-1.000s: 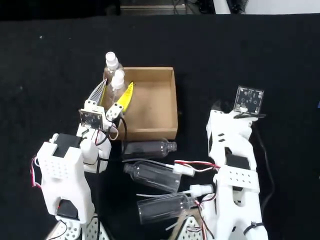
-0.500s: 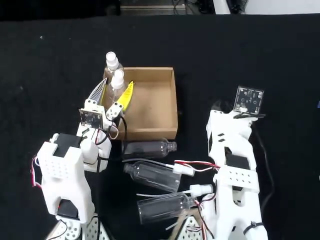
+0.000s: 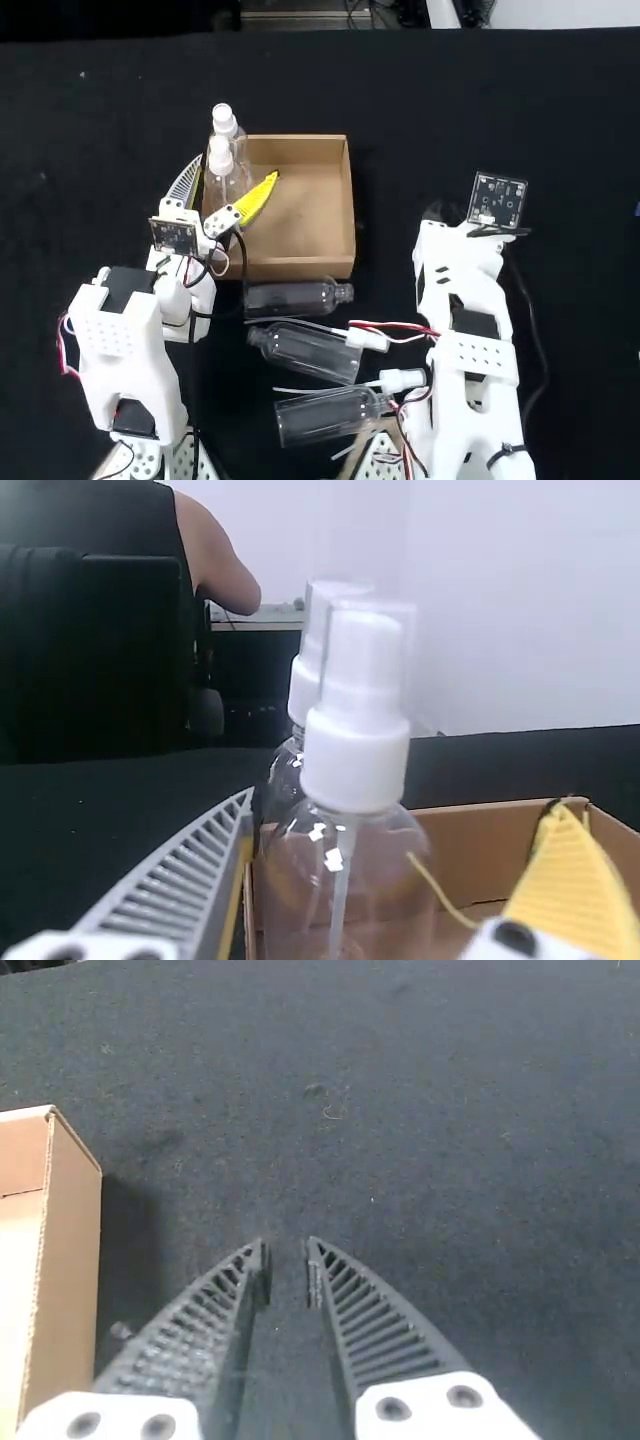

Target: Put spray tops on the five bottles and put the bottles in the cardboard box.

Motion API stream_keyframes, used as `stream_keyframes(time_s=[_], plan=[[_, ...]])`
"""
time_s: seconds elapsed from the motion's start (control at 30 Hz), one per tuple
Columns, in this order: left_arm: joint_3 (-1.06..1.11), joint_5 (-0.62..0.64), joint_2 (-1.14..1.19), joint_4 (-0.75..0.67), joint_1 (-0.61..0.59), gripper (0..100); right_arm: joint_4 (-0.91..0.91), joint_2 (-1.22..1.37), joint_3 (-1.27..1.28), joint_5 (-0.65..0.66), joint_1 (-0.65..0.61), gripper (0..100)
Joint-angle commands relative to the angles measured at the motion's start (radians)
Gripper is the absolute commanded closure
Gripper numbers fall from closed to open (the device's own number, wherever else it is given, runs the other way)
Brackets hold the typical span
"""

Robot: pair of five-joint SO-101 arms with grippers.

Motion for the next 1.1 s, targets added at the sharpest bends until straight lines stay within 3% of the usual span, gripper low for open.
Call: stream_keyframes(time_s=[0.0, 0.2, 0.4, 0.8, 1.07], plan=[[-0.039, 0.002, -0.017, -0.025, -0.004, 62, -0.029, -0.019, -0.004, -0.008, -0.005, 94.6], [-0.028, 0.005, -0.057, -0.026, -0.012, 62, -0.029, -0.019, -0.004, -0.008, -0.005, 94.6], [0.101, 0.003, -0.308, 0.009, -0.001, 62, -0.029, -0.019, -0.004, -0.008, -0.006, 94.6], [0.317, 0.003, -0.873, 0.618, -0.033, 62, -0.029, -0.019, -0.002, -0.008, -0.006, 94.6], [0.369, 0.011, -1.301, 1.148, -0.038, 62, -0.029, -0.019, -0.002, -0.008, -0.008, 94.6]])
